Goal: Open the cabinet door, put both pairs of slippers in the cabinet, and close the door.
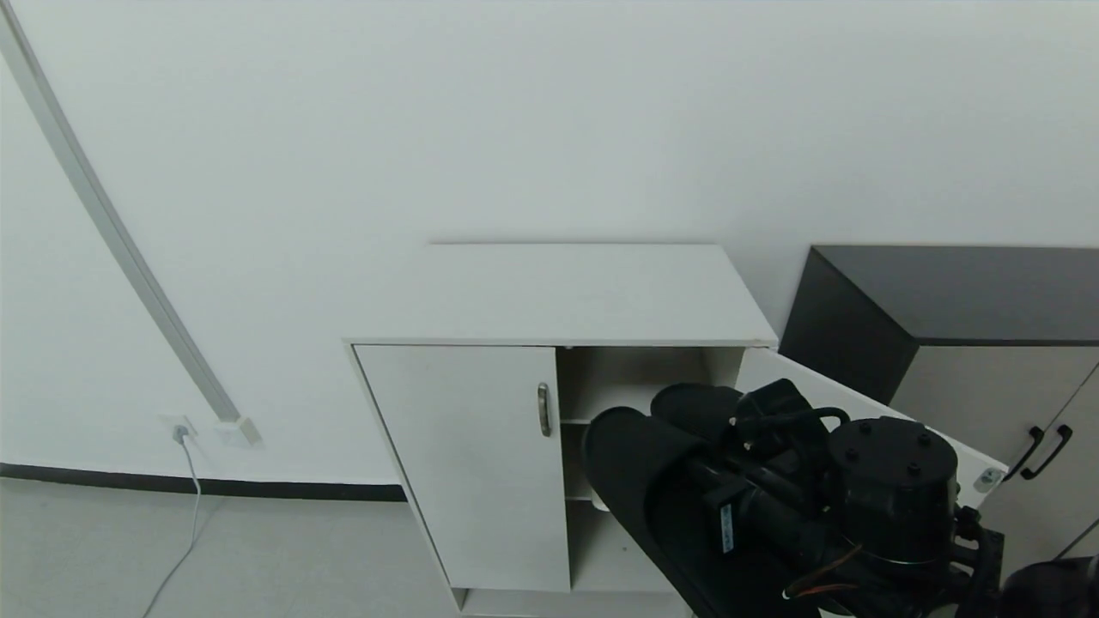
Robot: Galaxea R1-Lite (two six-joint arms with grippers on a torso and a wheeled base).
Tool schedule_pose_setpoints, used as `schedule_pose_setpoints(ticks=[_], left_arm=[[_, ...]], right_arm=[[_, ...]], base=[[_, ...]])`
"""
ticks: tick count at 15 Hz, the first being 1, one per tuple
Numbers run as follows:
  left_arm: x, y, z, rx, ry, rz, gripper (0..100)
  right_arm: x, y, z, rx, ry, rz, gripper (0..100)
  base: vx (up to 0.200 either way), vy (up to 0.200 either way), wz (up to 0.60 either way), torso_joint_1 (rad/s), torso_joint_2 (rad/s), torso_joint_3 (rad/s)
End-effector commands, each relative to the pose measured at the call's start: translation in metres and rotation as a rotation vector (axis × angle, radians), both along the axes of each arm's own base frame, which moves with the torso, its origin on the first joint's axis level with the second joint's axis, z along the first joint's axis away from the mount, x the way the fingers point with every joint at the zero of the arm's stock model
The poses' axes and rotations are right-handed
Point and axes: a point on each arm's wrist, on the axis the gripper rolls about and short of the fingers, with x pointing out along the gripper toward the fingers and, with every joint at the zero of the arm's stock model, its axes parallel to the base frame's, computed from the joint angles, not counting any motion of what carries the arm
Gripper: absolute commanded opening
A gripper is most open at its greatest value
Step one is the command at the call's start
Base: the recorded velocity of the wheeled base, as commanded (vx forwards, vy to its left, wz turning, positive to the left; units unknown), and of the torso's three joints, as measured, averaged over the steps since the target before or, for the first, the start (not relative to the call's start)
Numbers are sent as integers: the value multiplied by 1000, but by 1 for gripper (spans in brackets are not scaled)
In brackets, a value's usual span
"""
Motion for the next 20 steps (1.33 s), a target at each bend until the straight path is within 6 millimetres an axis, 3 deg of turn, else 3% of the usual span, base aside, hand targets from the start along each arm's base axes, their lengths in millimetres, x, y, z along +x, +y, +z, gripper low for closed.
schedule_pose_setpoints(ticks=[1, 20], left_arm=[[0, 0, 0, 0, 0, 0, 0], [0, 0, 0, -2, 0, 2, 0]], right_arm=[[1, 1, -2, -6, 5, 0, 0], [-2, 1, -8, -14, 10, 10, 0]], base=[[0, 0, 0, -227, 559, 315], [0, 0, 0, -178, 503, 322]])
